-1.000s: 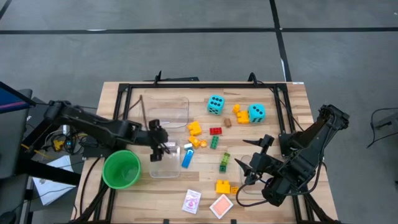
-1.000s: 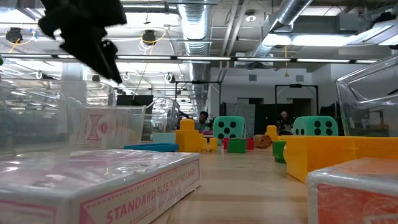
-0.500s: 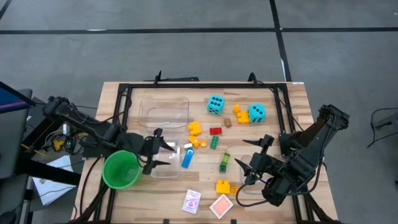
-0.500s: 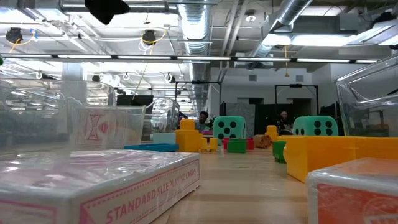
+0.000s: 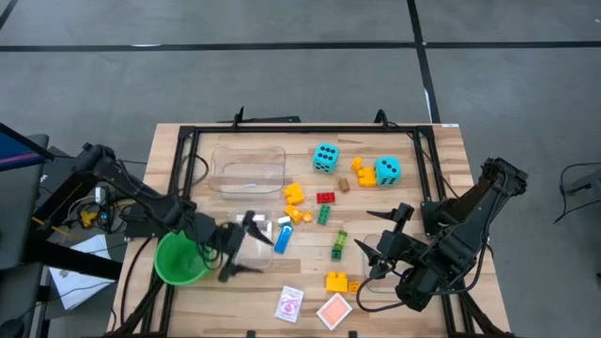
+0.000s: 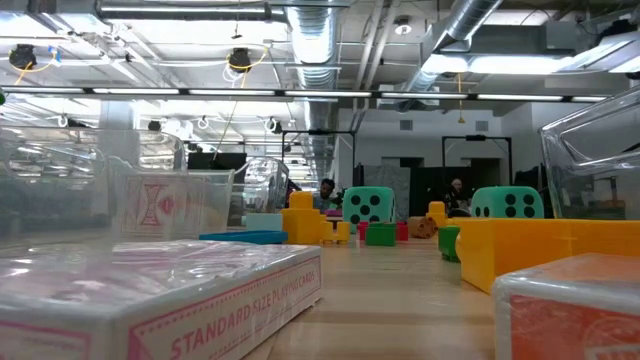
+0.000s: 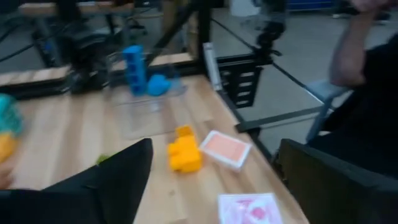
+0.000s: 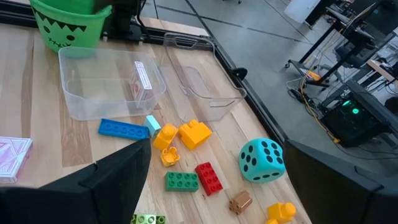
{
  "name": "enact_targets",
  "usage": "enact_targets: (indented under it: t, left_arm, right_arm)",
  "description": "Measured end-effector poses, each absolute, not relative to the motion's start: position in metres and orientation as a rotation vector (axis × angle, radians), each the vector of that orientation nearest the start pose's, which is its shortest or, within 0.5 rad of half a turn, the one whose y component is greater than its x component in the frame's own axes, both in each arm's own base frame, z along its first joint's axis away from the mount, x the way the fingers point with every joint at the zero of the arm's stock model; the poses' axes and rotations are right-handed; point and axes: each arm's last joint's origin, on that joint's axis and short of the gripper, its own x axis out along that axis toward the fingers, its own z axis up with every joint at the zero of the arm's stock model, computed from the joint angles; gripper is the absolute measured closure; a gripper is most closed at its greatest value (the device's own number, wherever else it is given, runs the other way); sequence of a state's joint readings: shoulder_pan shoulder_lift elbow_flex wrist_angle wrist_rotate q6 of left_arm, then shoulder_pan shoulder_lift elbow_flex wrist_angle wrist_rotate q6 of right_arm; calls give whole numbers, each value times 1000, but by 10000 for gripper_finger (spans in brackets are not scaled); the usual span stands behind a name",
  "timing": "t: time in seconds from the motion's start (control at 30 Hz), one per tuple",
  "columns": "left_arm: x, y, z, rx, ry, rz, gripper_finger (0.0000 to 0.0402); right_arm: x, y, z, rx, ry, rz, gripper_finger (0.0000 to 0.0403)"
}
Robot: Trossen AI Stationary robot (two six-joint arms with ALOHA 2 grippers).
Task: Pick & Place Toys
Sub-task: Put the pink playing card box into the bottom left transparent bin
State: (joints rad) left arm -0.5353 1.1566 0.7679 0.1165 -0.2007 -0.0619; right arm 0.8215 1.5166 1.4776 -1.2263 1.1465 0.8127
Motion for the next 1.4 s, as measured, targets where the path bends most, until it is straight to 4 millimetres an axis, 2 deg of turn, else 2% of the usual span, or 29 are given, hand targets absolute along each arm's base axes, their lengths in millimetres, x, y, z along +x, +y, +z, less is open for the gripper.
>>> enact_targets:
  t: [0.2, 0.37, 0.67, 1.0, 1.17, 1.4]
  left_arm:
    - [246, -166, 274, 70, 309, -416, 5]
    - [266, -195, 261, 109, 365, -450, 8]
    - [297, -231, 224, 202, 508, -410, 2]
    - [328, -257, 192, 392, 770, -320, 2]
    - [334, -261, 182, 342, 811, -286, 2]
    - [331, -256, 180, 274, 856, -161, 2]
  right_arm:
    - [208, 185, 341, -272, 529, -500, 47]
    - [209, 184, 341, -267, 533, -504, 47]
    - [211, 183, 340, -262, 551, -500, 47]
    - [212, 182, 340, -263, 554, -503, 47]
    - [211, 182, 335, -271, 568, -500, 47]
    - [214, 179, 335, -261, 583, -506, 47]
